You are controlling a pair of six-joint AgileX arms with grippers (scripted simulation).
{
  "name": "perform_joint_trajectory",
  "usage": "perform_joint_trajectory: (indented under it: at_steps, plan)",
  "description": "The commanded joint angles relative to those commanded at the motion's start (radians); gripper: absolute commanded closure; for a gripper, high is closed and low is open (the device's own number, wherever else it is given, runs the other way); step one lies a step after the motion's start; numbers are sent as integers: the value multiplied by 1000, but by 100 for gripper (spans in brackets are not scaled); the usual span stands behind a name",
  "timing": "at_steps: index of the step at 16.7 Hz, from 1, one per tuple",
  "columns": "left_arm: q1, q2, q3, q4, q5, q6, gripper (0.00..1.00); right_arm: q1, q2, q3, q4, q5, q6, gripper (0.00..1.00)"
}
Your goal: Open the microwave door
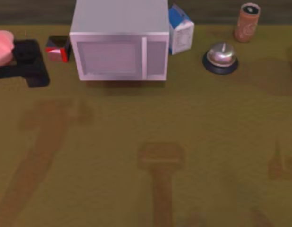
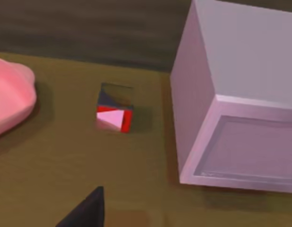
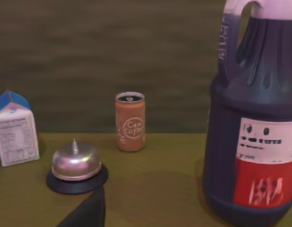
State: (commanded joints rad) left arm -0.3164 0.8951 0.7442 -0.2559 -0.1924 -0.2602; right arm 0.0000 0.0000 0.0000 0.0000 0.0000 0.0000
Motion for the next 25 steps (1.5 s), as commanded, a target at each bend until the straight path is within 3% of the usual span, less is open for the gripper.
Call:
perform_joint_trajectory:
  at_steps: [7,12,19,25]
  plan:
    - [-223,728,554,-164,-134,-200,0,0,0,0,0,0,0,0]
    - [-329,1041,790,-263,-200,-286,0,0,0,0,0,0,0,0]
    - [-357,1116,849,-294,-217,-307,0,0,0,0,0,0,0,0]
    - [-322,1232,898,-216,-196,-275,0,0,0,0,0,0,0,0]
